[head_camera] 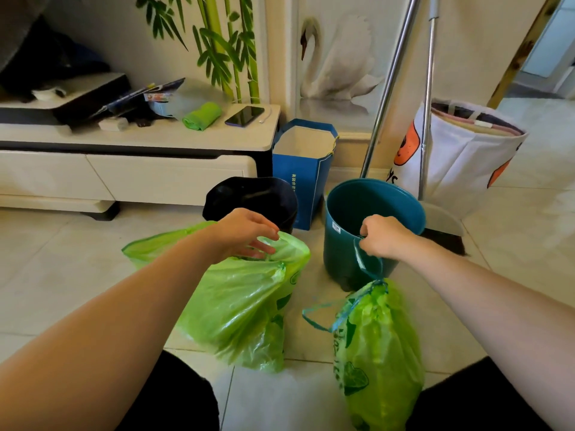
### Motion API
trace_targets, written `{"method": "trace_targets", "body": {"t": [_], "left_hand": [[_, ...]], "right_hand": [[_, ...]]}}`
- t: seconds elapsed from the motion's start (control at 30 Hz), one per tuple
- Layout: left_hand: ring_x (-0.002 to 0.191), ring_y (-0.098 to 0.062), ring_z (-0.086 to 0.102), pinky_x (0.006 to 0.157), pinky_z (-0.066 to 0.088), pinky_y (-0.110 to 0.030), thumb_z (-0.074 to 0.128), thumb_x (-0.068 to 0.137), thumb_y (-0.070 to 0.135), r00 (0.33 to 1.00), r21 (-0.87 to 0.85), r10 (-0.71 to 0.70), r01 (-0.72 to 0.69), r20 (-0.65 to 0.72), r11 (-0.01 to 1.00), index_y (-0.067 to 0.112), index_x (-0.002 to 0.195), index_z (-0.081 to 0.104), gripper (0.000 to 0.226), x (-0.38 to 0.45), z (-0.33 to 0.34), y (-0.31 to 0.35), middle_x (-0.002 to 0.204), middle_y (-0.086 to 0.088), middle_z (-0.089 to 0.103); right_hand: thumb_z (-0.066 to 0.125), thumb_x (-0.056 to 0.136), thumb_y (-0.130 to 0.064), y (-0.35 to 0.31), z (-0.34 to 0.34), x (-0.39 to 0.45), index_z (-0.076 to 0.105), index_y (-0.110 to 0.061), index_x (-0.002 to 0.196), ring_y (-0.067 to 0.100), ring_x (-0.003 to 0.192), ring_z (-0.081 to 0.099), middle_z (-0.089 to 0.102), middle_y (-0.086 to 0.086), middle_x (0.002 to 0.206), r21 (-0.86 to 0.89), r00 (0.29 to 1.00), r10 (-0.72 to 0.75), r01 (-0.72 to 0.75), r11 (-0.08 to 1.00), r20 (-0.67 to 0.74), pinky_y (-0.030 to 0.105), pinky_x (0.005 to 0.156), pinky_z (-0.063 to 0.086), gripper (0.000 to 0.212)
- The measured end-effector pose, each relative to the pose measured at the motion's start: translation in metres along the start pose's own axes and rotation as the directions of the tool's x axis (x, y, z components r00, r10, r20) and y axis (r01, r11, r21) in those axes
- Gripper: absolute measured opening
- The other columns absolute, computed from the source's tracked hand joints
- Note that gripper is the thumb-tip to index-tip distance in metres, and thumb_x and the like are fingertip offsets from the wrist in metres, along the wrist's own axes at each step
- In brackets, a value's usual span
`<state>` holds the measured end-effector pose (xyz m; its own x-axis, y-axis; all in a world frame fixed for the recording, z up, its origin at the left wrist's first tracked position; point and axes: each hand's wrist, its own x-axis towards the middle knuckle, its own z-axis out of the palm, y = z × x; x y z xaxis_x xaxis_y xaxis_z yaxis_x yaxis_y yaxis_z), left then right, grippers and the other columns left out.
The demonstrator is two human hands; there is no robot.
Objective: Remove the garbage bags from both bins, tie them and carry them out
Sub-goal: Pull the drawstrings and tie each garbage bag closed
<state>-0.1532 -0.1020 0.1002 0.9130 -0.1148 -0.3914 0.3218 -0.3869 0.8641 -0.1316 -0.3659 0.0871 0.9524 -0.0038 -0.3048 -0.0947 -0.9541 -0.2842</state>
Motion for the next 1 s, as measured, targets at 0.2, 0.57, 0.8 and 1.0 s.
{"method": "trace_targets", "body": {"t": [0.2,0.57,0.8,1.0], "left_hand": [[0.075,-0.026,0.066,0.067,0.054,-0.032,0.058,0.088,0.003,0.970,0.357,0.092,-0.005,-0.227,0.934,0.000,0.094,0.067,0.011,0.003,-0.055,-0.034,0.091,-0.020,0.068],[0.084,-0.019,0.058,0.076,0.045,-0.026,0.062,0.084,0.012,0.922,0.590,0.118,0.134,-0.369,0.796,0.011,0.095,0.074,0.016,-0.022,-0.111,-0.069,0.097,-0.010,0.070],[0.078,-0.030,0.066,0.074,0.054,-0.034,0.062,0.083,0.011,0.873,0.546,0.065,0.242,-0.483,0.802,0.007,0.090,0.071,0.012,-0.029,-0.133,-0.085,0.085,-0.016,0.071],[0.045,-0.022,0.058,0.044,0.046,-0.022,0.059,0.091,0.026,0.817,0.331,-0.382,0.538,-0.432,0.775,-0.002,0.080,0.063,0.030,-0.036,-0.139,-0.104,0.067,-0.009,0.067]], "right_hand": [[0.054,0.088,-0.016,-0.025,0.015,0.011,0.065,-0.014,0.095,0.019,0.085,0.063,0.069,0.004,0.087,0.213,0.989,-0.147,0.146,0.966,-0.013,0.034,0.075,0.052,0.014],[0.054,0.092,-0.035,-0.084,0.042,0.028,0.070,0.003,0.095,0.024,0.076,0.059,0.069,0.023,0.096,0.251,0.958,-0.285,0.270,0.930,0.022,0.048,0.082,0.052,0.041],[0.055,0.092,-0.032,-0.105,0.055,0.040,0.069,-0.010,0.106,0.028,0.103,0.062,0.069,0.010,0.108,0.270,0.953,-0.302,0.282,0.920,0.034,0.041,0.091,0.049,0.030],[0.057,0.091,-0.030,-0.120,0.066,0.060,0.055,0.005,0.126,0.032,0.103,0.061,0.063,0.021,0.114,0.324,0.968,-0.216,0.165,0.932,0.130,0.040,0.093,0.048,0.049]]}}
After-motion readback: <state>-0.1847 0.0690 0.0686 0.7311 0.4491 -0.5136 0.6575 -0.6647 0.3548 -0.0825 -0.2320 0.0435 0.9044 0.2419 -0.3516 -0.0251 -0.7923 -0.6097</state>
